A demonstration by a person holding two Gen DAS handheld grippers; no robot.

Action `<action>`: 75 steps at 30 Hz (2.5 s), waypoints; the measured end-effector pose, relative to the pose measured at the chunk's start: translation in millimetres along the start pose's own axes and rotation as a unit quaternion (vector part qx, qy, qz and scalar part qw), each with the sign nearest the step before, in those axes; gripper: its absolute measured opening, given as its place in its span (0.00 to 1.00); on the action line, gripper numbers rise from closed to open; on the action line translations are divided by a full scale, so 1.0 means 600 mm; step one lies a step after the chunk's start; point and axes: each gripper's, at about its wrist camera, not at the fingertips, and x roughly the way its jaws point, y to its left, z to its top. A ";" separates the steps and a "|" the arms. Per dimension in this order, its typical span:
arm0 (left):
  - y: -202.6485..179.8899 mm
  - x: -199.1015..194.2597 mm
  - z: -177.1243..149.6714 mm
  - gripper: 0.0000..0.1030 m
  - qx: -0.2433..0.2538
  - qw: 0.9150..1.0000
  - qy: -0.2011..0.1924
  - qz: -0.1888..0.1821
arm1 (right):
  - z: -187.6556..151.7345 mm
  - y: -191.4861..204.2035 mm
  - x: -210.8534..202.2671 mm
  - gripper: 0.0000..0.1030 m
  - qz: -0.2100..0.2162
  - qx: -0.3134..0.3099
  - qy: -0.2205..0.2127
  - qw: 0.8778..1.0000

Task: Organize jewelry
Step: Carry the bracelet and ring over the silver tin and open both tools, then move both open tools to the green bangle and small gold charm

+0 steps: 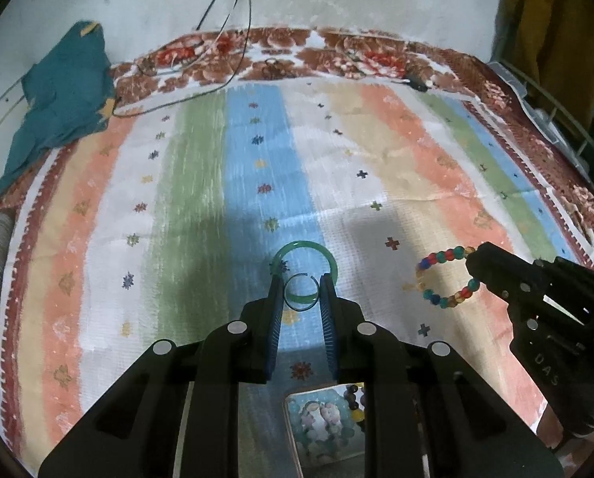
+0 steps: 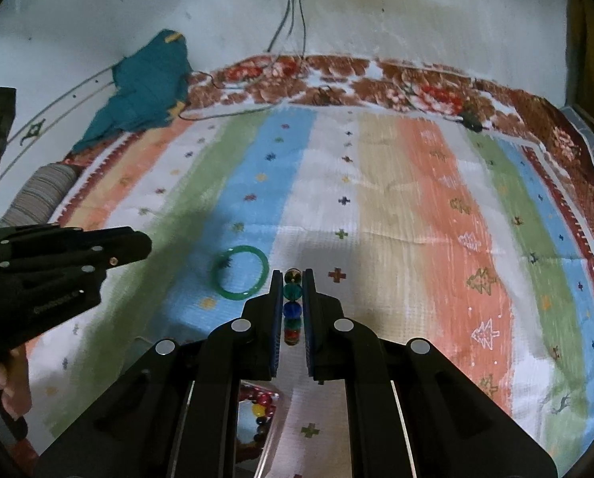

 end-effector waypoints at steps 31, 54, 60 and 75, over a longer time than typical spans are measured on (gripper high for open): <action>-0.034 -0.090 -0.072 0.17 0.006 1.000 -0.024 -0.017 | -0.055 0.058 -0.104 0.10 0.038 -0.038 -0.027 0.998; -0.043 -0.106 -0.110 0.20 -0.001 1.000 -0.008 -0.019 | -0.080 0.053 -0.105 0.18 0.047 -0.016 0.007 0.999; -0.028 -0.103 -0.107 0.31 -0.021 1.000 -0.002 -0.020 | -0.078 0.031 -0.096 0.42 0.037 0.004 0.014 0.999; 0.023 -0.084 -0.096 0.45 -0.089 0.996 0.010 -0.017 | -0.070 0.017 -0.076 0.57 0.043 0.017 0.030 0.998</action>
